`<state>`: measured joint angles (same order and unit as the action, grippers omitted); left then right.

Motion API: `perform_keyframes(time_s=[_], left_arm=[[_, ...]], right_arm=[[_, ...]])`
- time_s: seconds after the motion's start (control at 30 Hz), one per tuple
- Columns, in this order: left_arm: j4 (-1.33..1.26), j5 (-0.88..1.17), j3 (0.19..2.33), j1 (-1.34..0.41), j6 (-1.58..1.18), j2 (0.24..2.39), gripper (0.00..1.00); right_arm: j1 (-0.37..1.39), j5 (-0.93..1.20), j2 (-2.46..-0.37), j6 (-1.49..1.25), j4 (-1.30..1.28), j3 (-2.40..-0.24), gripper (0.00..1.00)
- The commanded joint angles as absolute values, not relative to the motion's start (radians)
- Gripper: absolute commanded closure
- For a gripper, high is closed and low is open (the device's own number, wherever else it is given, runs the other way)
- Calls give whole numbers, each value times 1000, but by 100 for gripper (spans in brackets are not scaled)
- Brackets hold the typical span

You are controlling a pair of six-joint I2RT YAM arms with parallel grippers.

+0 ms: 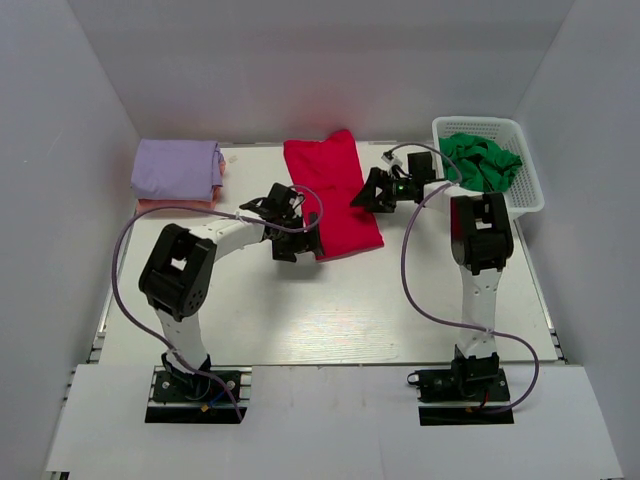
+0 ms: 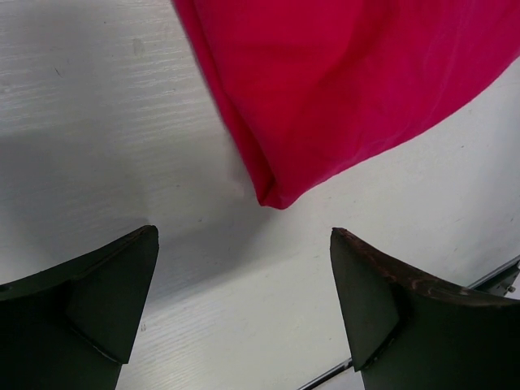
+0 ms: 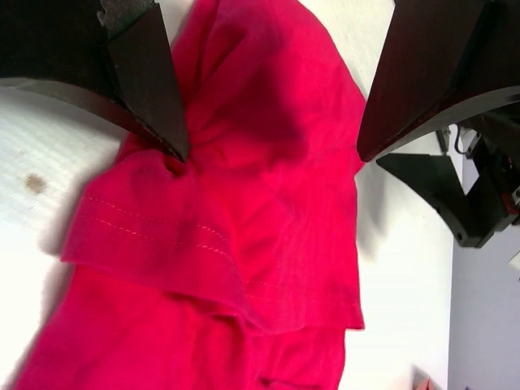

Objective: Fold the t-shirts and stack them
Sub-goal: Grab one side of the 2/3 rectangular tshirt with both arms

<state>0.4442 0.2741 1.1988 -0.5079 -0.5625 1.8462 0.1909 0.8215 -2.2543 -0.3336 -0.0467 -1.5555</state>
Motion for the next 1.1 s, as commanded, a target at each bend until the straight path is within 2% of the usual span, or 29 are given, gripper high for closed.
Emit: perform_keyframes(time_s=[0.0,0.17,0.3,0.67,0.9,1.07], left_arm=[[457,252,1239,-515,-566,1833,4],[480,196,1168,-515,-566,1773,6],[480,183,1075,-515,-566,1680,6],[391,205,989,-495,-546,1637,6],[382,193,964,-506,-525,1681,15],[370,193,963,-506,-525,1713,24]], right_arm=[[218,822,-2232,-330,-49,-1448,10],[252,801,-2125,-356,24,-1272,10],[273,717,-2004,-318,-32,-1194,10],[284,582,-1745,-291,-147,-1189,10],[285,465,-1641,-330,-187,-987,10],[287,523,-1640,-370,-161,-848,10]])
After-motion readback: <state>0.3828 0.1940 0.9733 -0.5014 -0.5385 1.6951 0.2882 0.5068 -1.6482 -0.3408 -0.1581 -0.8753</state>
